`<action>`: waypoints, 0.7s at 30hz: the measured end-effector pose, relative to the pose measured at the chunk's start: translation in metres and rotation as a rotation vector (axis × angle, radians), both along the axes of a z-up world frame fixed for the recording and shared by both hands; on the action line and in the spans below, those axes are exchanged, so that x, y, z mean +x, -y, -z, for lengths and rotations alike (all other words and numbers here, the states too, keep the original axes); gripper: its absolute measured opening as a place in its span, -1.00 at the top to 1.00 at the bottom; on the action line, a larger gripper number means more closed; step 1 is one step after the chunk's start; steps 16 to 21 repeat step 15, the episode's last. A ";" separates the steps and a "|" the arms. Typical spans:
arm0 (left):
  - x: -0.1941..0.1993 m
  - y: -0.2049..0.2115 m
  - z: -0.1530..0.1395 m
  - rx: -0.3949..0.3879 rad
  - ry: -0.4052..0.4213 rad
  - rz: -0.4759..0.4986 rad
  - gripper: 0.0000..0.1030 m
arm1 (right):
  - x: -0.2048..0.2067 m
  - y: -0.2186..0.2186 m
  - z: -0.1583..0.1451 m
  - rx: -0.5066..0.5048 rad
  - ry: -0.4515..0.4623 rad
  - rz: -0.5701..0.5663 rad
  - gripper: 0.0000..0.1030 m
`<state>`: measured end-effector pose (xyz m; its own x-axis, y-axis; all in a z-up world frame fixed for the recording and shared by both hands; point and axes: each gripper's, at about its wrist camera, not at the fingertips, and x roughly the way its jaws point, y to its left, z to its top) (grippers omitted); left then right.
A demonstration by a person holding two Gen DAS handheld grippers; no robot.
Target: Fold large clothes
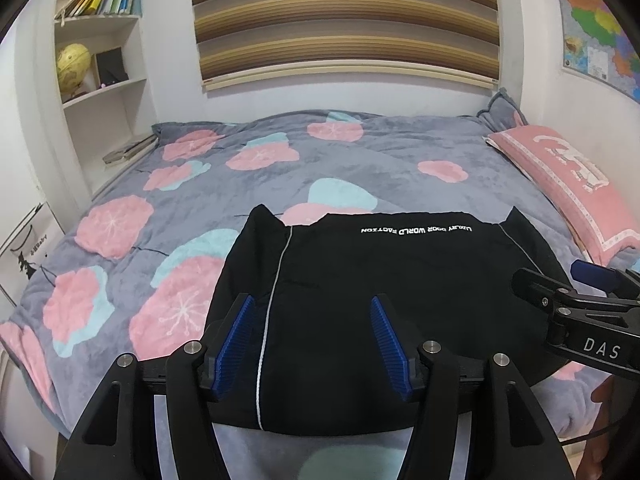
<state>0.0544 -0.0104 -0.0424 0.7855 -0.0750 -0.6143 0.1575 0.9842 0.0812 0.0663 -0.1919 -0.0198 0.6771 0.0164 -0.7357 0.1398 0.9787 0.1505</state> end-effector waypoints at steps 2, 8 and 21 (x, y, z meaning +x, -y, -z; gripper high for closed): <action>0.000 -0.001 0.001 0.000 0.005 -0.003 -0.20 | 0.001 -0.001 0.001 -0.001 -0.004 -0.002 -0.84; 0.002 0.000 0.005 0.011 0.011 -0.010 -0.20 | 0.003 -0.003 0.006 0.000 -0.018 -0.008 -0.84; 0.003 -0.009 0.007 -0.015 0.036 -0.017 -0.20 | 0.004 -0.003 0.010 -0.002 -0.028 -0.015 -0.84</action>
